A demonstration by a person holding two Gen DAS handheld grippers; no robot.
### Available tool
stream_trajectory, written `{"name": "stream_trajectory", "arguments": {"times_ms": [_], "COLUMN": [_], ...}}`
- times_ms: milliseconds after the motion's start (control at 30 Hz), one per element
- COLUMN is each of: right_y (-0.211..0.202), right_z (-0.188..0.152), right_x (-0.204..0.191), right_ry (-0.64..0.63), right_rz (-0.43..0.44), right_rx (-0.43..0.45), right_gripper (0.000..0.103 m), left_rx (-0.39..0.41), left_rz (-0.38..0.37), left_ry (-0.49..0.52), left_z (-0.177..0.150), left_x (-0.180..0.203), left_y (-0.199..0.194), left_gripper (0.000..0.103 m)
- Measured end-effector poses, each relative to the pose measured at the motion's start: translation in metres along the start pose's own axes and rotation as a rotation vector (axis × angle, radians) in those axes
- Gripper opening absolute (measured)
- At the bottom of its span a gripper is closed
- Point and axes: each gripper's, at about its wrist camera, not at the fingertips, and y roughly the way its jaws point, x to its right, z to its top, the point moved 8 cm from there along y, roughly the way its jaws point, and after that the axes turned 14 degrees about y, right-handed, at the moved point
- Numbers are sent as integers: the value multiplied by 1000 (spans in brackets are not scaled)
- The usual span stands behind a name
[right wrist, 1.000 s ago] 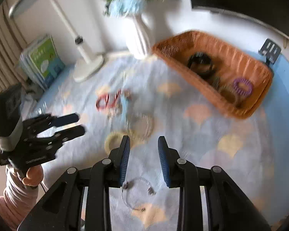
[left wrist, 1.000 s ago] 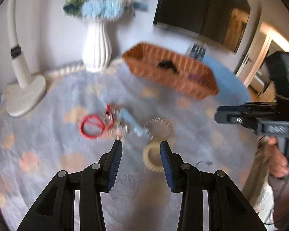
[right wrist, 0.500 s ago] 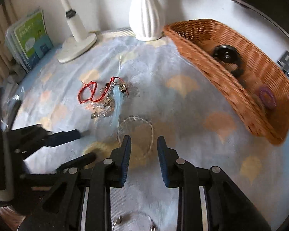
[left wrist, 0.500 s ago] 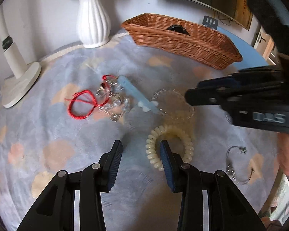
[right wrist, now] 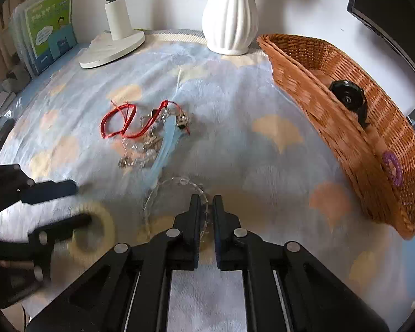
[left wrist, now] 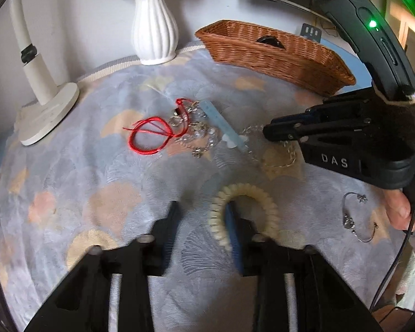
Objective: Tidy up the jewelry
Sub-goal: 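Grasp the cream coil hair tie with the left gripper while the right grasps a clear bead bracelet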
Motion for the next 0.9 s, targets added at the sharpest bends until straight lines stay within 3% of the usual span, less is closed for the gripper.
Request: {"name": "stream_trajectory", "arguments": {"times_ms": [33,67,367,600,900], "right_y": [-2,-4,-48,-95,-135], "right_z": [-3,-6,-17,-9,13], "right_x": [1,3,35,54,89], "right_ry": [6,19,185,216,250], "right_rz": [5,15,105,96,42], "right_rx": [-4,-12,3,72,142], "right_gripper": [9,8,8,8,8], "left_rx": [1,1,76,146,172], "left_rz": [8,10,-132,-138,-113], "left_ry": [6,8,-82,-49,39], "left_z": [0,0,5,29,74], "left_x": [1,2,0,10,19], "left_y": [0,-1,-25,-53,-63], "left_gripper": [12,10,10,10,10]}}
